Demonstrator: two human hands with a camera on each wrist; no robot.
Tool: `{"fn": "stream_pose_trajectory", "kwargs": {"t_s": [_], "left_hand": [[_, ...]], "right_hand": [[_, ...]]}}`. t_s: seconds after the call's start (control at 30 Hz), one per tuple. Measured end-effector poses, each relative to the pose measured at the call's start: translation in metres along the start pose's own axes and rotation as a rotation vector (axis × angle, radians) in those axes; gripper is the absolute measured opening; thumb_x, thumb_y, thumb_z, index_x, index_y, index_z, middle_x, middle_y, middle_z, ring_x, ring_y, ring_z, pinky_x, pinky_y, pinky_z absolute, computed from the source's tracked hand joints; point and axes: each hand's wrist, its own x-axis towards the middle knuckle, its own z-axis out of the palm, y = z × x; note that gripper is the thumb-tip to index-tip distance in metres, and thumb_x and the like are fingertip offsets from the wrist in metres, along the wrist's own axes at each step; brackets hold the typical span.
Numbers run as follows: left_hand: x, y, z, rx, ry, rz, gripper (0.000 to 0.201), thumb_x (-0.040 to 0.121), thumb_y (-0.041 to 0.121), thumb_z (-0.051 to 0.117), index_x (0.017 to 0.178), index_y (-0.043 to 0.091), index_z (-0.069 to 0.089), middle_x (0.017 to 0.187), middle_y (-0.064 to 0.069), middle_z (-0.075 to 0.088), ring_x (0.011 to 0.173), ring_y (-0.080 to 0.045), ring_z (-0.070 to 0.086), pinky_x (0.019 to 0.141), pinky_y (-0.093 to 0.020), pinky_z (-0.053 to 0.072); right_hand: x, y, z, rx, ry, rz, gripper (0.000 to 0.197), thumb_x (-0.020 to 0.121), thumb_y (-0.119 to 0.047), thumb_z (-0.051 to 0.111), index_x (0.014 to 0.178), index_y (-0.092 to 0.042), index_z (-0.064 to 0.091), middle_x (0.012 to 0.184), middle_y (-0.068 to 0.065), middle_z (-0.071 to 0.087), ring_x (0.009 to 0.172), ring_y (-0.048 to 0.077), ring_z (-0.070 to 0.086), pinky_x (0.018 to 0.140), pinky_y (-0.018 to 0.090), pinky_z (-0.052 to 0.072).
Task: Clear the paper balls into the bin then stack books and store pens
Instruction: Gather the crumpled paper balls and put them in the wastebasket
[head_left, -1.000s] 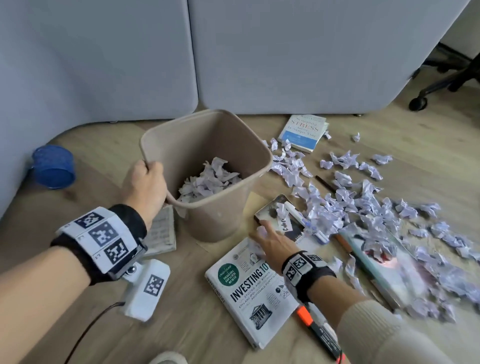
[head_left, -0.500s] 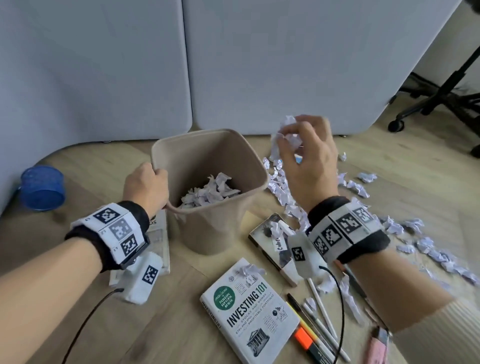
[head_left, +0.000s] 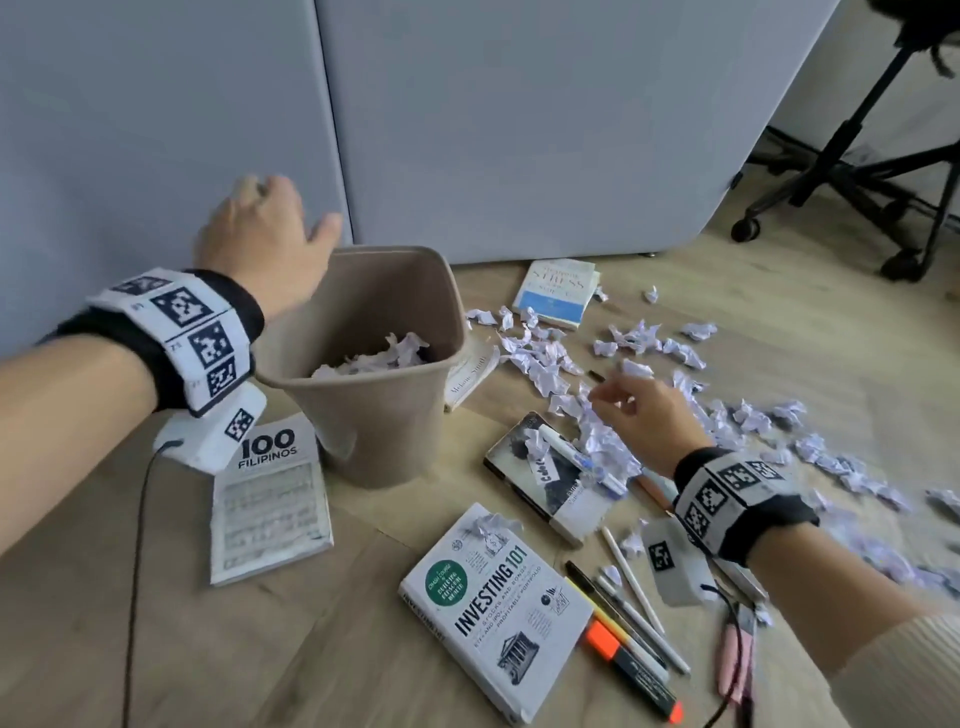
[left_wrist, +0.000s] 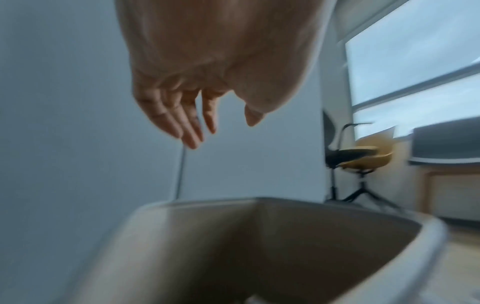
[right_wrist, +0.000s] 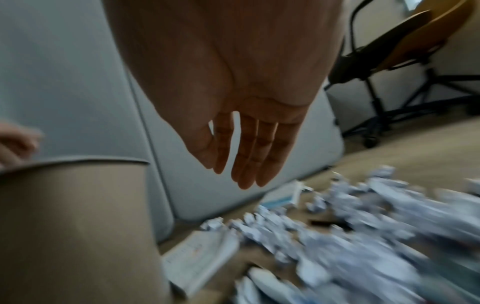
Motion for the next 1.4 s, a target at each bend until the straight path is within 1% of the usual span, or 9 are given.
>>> {"fn": "stream_pose_trajectory", "kwargs": {"t_s": [0.13,0.27,0.43,0.57,0.73,0.87,1.0,1.1,1.4], "left_hand": [[-0.030,0.096,-0.003,-0.205,-0.014,0.548,0.023,0.092,0.036,0.046,0.088,0.014,0.052,0.089,-0.009,0.059,0.078,-0.033,0.056,0.069,-0.039,0.045],[-0.097,0.149,0.058,0.109,-0.701,0.909,0.025,0.095,0.040,0.043,0.090,0.016,0.049,0.091,-0.006,0.060,0.074,-0.025,0.053,0.068,-0.036,0.047],[-0.186,0.133,0.152,0.350,-0.890,0.521,0.049,0.097,0.049,0.040,0.127,0.011,0.044,0.119,-0.011,0.057,0.107,-0.027,0.057,0.083,-0.034,0.046],[-0.255,0.104,0.193,0.322,-0.908,0.235,0.041,0.099,0.041,0.036,0.125,0.009,0.037,0.124,-0.017,0.050,0.105,-0.027,0.060,0.086,-0.033,0.049],[-0.278,0.119,0.184,0.275,-0.852,0.578,0.019,0.097,0.011,0.029,0.110,0.012,0.044,0.112,-0.010,0.058,0.096,-0.028,0.063,0.067,-0.036,0.041],[-0.311,0.144,0.170,-0.024,-1.034,0.973,0.024,0.092,0.005,0.036,0.113,0.014,0.040,0.109,-0.009,0.054,0.087,-0.032,0.060,0.065,-0.038,0.040],[-0.362,0.158,0.170,-0.035,-1.229,1.295,0.050,0.090,0.057,0.047,0.126,0.023,0.039,0.114,-0.009,0.054,0.093,-0.033,0.060,0.068,-0.035,0.041],[-0.390,0.163,0.176,0.115,-1.282,1.452,0.046,0.091,0.051,0.051,0.124,0.021,0.040,0.109,-0.013,0.055,0.091,-0.035,0.060,0.067,-0.035,0.044],[-0.351,0.195,0.178,-0.046,-1.176,1.153,0.024,0.094,0.007,0.037,0.117,0.007,0.044,0.114,-0.018,0.062,0.100,-0.035,0.062,0.071,-0.037,0.042]], "right_hand": [[-0.048,0.058,0.011,-0.097,-0.087,0.248,0.016,0.092,-0.025,0.060,0.096,-0.012,0.070,0.093,0.003,0.070,0.074,0.014,0.058,0.066,0.021,0.040],[-0.088,0.103,0.022,-0.271,-0.193,0.360,0.019,0.089,-0.030,0.056,0.094,-0.018,0.069,0.097,0.005,0.071,0.087,0.023,0.064,0.078,0.031,0.052],[-0.135,0.146,0.015,-0.368,-0.132,0.476,0.028,0.091,-0.030,0.054,0.116,-0.018,0.059,0.119,0.006,0.053,0.104,0.026,0.057,0.089,0.035,0.049],[-0.164,0.170,0.016,-0.357,0.040,0.606,0.028,0.089,-0.031,0.056,0.109,-0.013,0.056,0.116,0.009,0.054,0.100,0.030,0.057,0.080,0.036,0.048],[-0.205,0.141,0.058,-0.194,-0.194,0.415,0.034,0.088,-0.050,0.056,0.075,-0.019,0.053,0.068,-0.004,0.056,0.064,0.017,0.054,0.060,0.034,0.049],[-0.215,0.128,0.068,-0.234,-0.399,0.348,0.035,0.088,-0.050,0.057,0.069,-0.020,0.054,0.067,-0.003,0.058,0.064,0.016,0.055,0.060,0.032,0.050],[-0.217,0.145,0.049,-0.278,-0.329,0.472,0.022,0.091,-0.034,0.056,0.086,-0.013,0.062,0.084,0.007,0.066,0.079,0.025,0.060,0.065,0.032,0.046],[-0.223,0.158,0.031,-0.328,-0.332,0.586,0.021,0.090,-0.035,0.055,0.087,-0.015,0.060,0.091,0.008,0.068,0.084,0.027,0.063,0.072,0.036,0.052],[-0.205,0.129,0.023,-0.230,-0.158,0.544,0.018,0.091,-0.029,0.054,0.090,-0.012,0.062,0.083,0.002,0.065,0.075,0.022,0.062,0.067,0.033,0.054]]}}
